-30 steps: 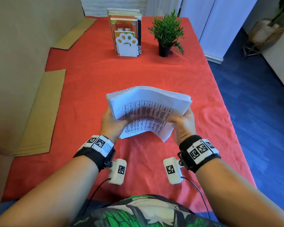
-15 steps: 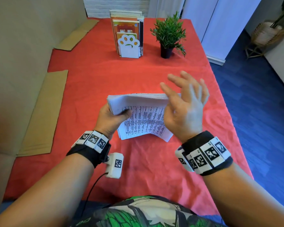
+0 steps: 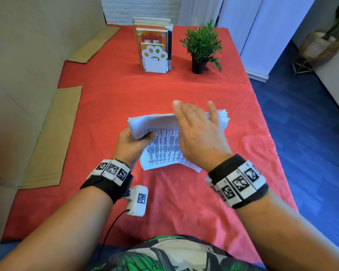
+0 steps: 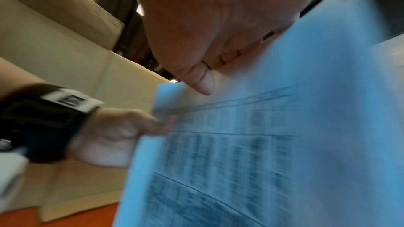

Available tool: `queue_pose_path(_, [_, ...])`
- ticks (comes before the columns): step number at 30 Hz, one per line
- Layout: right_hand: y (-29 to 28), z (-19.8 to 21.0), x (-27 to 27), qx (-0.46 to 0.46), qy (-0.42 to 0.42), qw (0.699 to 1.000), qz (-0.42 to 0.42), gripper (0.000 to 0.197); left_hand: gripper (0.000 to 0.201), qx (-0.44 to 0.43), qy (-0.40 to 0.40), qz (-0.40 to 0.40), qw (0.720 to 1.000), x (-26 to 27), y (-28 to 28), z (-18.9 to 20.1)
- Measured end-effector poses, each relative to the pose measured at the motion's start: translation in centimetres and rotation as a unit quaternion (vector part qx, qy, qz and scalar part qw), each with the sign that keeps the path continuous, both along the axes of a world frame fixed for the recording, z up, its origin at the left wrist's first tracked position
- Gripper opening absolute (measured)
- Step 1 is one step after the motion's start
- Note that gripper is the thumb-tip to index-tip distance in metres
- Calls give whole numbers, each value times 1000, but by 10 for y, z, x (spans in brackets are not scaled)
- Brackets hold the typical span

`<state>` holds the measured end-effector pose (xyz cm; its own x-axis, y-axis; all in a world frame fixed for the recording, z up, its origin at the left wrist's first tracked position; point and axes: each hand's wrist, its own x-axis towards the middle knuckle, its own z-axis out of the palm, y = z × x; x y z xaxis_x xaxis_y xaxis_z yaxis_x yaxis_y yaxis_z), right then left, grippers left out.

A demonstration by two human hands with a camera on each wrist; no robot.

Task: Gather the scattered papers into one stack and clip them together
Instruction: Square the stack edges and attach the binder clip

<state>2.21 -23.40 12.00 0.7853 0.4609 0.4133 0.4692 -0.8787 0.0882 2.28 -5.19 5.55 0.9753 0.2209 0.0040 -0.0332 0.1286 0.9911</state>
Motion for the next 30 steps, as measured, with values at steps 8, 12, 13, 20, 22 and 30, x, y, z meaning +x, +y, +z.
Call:
queue_pose_path(8, [-69, -25, 29, 612, 257, 748, -20, 34, 26, 12, 17, 42, 999, 3, -4, -2])
queue_pose_path(12, [-47, -48, 22, 700, 302, 647, -3, 37, 27, 35, -4, 60, 998, 3, -18, 4])
queue_pose_path(13, [-44, -50, 19, 699, 271, 662, -14, 36, 28, 40, -11, 66, 997, 2, -22, 5])
queue_pose_path(20, [-39, -78, 2, 626, 223, 745, -59, 21, 31, 64, 3, 69, 996, -6, -28, -5])
queue_pose_path(22, [-41, -85, -4, 574, 242, 780, -55, 16, 29, 62, 28, 70, 995, -9, -26, -12])
queue_pose_path(30, [-71, -81, 2, 374, 251, 887, -105, 14, 27, 195, 102, 58, 974, 5, -28, -12])
